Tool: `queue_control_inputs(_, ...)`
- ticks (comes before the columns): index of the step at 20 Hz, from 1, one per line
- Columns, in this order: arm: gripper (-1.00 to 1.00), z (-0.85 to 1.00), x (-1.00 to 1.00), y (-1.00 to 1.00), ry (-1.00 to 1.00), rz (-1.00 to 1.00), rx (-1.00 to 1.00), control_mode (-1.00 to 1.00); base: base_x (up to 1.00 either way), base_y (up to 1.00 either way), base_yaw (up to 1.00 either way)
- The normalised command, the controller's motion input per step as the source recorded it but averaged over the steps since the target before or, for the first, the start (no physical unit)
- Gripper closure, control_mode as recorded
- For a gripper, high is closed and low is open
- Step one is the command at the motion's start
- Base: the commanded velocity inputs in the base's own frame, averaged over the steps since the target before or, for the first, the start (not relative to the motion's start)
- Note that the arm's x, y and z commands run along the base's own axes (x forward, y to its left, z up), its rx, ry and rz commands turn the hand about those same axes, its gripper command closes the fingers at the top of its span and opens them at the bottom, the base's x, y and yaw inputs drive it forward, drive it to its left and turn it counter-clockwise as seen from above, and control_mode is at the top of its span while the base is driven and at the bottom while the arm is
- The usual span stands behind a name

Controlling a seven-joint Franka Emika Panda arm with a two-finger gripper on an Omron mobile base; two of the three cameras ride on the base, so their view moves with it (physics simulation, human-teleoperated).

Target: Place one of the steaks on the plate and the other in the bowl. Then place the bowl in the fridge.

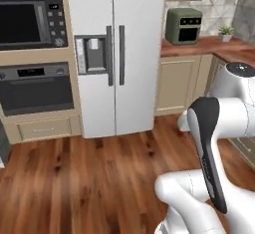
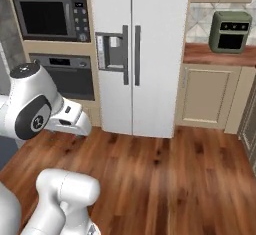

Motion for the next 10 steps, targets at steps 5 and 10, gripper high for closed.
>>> queue_control_inputs(5,-1.0,0.0,0.0,0.0,0.0,0.0,0.0,1.0,1.0,-0.21,0.3)
queue_control_inputs(10,-1.0,0.0,0.0,0.0,0.0,0.0,0.0,1.0,1.0,-0.16,0.07)
